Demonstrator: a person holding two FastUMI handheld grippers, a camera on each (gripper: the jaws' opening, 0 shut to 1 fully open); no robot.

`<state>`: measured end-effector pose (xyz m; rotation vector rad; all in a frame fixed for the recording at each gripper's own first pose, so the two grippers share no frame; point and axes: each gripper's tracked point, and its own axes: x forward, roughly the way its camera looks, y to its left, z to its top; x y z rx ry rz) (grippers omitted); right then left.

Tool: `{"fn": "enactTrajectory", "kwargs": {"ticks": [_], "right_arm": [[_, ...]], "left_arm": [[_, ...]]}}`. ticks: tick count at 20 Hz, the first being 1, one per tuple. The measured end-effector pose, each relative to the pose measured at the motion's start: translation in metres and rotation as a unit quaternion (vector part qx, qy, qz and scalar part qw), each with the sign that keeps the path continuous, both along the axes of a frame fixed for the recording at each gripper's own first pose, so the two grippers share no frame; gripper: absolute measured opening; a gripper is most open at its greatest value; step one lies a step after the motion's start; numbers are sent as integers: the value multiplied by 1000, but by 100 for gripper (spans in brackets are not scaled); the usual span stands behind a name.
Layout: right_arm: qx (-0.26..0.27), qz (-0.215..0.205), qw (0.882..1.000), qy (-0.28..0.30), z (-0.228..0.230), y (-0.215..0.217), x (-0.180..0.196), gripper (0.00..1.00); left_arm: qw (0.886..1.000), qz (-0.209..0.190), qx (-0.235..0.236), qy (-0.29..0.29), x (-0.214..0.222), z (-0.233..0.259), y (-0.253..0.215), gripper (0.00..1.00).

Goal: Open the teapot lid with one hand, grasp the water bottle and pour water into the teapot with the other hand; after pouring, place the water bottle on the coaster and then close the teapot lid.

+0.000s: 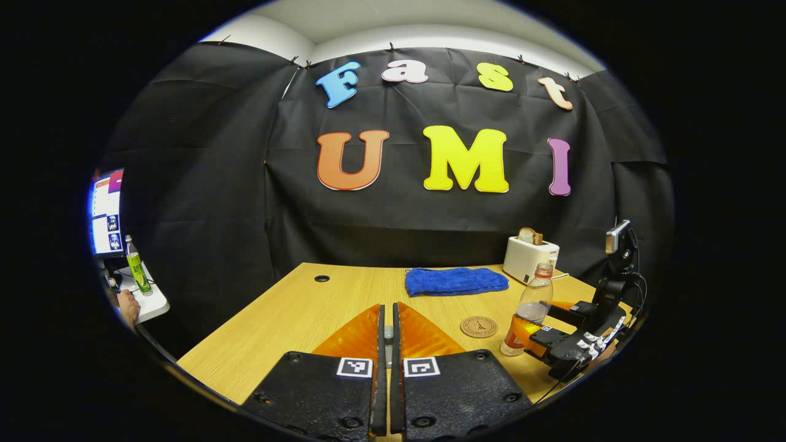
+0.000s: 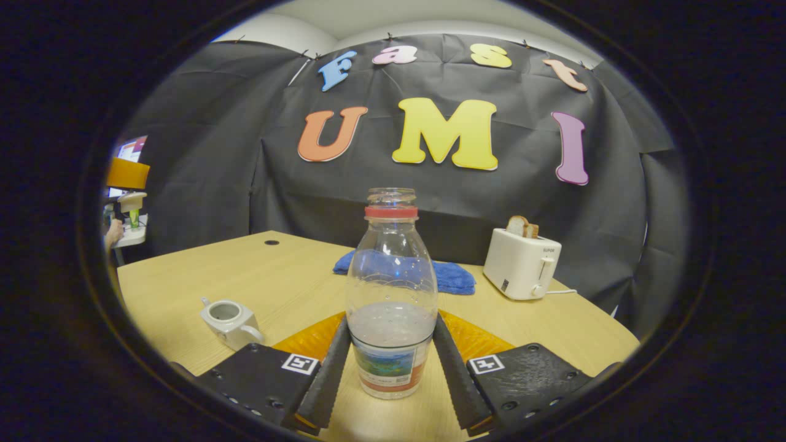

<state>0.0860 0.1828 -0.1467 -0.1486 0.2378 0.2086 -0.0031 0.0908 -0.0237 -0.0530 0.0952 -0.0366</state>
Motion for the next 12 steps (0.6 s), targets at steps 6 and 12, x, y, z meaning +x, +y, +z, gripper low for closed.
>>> {"fn": "enactTrajectory", "kwargs": {"ticks": [6, 12], "right_arm": [[-120, -33, 992, 16, 2, 5, 3, 74], [-255, -32, 966, -3, 1, 12, 8, 75]], "left_arm": [[1000, 5, 5, -12, -8, 8, 17, 5], [1000, 21, 6, -5, -7, 4, 40, 5]]}}
